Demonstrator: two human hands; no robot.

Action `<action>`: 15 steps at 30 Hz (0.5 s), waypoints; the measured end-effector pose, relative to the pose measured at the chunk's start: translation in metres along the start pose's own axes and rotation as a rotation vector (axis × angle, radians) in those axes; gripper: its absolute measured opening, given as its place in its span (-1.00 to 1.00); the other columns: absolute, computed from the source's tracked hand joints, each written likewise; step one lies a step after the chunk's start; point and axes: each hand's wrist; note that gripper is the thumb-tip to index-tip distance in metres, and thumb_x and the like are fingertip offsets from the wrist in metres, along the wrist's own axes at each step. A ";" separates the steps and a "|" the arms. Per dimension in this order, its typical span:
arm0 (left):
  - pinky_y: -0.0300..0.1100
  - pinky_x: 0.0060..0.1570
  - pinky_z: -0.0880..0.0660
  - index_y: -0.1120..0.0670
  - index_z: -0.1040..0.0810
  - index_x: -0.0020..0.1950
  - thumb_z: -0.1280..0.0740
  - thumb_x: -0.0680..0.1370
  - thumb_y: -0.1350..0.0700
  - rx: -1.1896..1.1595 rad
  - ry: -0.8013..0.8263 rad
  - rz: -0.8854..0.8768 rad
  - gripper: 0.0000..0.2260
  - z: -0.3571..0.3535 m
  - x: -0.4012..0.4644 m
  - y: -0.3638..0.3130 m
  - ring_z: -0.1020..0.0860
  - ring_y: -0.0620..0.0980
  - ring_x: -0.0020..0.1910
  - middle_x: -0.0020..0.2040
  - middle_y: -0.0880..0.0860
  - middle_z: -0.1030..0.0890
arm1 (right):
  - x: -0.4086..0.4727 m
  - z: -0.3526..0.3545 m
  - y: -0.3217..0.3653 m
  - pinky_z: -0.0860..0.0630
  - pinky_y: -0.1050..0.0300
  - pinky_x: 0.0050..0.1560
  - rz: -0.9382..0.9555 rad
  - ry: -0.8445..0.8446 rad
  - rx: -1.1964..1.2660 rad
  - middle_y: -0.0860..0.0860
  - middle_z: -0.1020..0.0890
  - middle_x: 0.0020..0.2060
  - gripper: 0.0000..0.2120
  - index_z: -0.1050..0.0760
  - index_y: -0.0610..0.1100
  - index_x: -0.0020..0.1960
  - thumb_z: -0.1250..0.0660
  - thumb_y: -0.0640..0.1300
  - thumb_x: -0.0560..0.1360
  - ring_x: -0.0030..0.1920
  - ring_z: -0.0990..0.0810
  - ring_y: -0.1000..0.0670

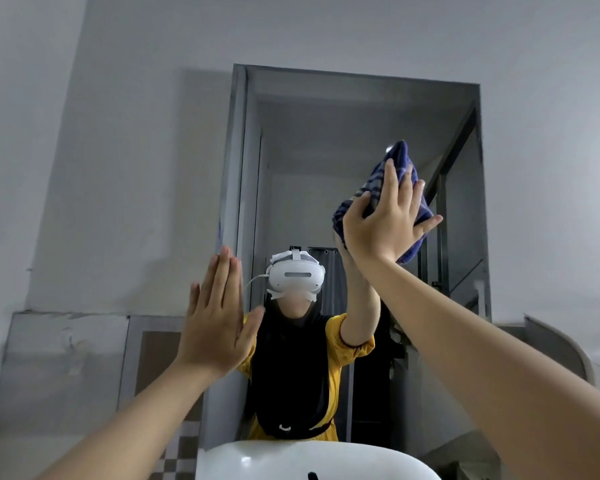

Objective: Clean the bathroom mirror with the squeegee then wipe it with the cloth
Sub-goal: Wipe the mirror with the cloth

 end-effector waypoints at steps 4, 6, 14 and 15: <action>0.18 0.47 -0.02 0.17 0.15 0.53 0.05 0.57 -0.15 -0.050 0.042 -0.066 -0.35 0.006 -0.008 0.009 0.13 0.06 0.54 0.56 0.13 0.15 | -0.015 -0.015 0.032 0.28 -0.37 0.40 0.064 0.028 0.011 -0.02 -0.23 0.52 -0.42 -0.21 0.06 0.50 -0.19 -0.09 0.49 0.55 -0.04 -0.10; 0.16 0.48 0.00 0.15 0.14 0.53 0.08 0.58 -0.15 -0.048 0.059 -0.044 -0.37 0.007 -0.020 0.019 0.12 0.05 0.54 0.56 0.12 0.14 | -0.023 -0.023 0.049 0.29 -0.37 0.40 0.093 0.048 0.014 -0.02 -0.21 0.53 -0.42 -0.21 0.07 0.50 -0.18 -0.09 0.48 0.55 -0.04 -0.10; -0.01 0.46 0.04 0.11 -0.08 0.52 0.04 0.59 -0.09 -0.004 0.051 -0.104 -0.47 0.002 -0.056 0.056 -0.10 0.01 0.51 0.53 0.07 -0.15 | -0.079 -0.056 0.124 0.37 -0.32 0.35 0.358 0.172 0.061 -0.02 -0.22 0.53 -0.43 -0.22 0.04 0.49 -0.18 -0.05 0.49 0.54 -0.06 -0.12; -0.01 0.45 0.04 0.13 -0.12 0.51 0.01 0.58 -0.08 0.007 0.035 -0.105 -0.46 0.001 -0.057 0.056 -0.13 0.02 0.50 0.52 0.09 -0.18 | -0.086 -0.058 0.129 0.35 -0.33 0.36 0.397 0.184 0.071 -0.03 -0.24 0.52 -0.44 -0.25 0.03 0.48 -0.19 -0.06 0.48 0.54 -0.08 -0.13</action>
Point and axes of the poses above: each hand's wrist, its own x-axis towards the middle knuckle, its own z-axis out of the back of the hand, y = z × x
